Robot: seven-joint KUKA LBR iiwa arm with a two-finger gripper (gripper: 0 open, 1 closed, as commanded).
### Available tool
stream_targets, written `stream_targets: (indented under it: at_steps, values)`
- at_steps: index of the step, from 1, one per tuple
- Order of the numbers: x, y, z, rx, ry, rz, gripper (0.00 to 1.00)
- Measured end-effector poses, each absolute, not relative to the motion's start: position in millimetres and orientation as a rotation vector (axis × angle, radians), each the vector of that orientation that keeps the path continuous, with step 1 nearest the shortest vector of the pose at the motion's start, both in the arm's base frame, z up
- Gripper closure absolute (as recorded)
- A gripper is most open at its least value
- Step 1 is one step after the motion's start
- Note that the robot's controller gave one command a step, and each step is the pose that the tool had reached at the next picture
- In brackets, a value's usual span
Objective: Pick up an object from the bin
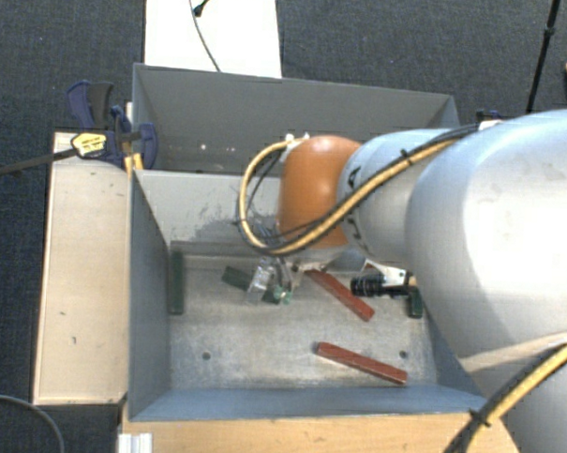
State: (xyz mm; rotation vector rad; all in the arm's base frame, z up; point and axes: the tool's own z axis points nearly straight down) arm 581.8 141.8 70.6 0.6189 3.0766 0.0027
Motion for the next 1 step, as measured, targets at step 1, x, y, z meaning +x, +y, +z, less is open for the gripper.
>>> stream_targets:
  at_steps: [1]
  values:
    - [536.4,173.3,218.7,0.684,3.059,0.009,1.0]
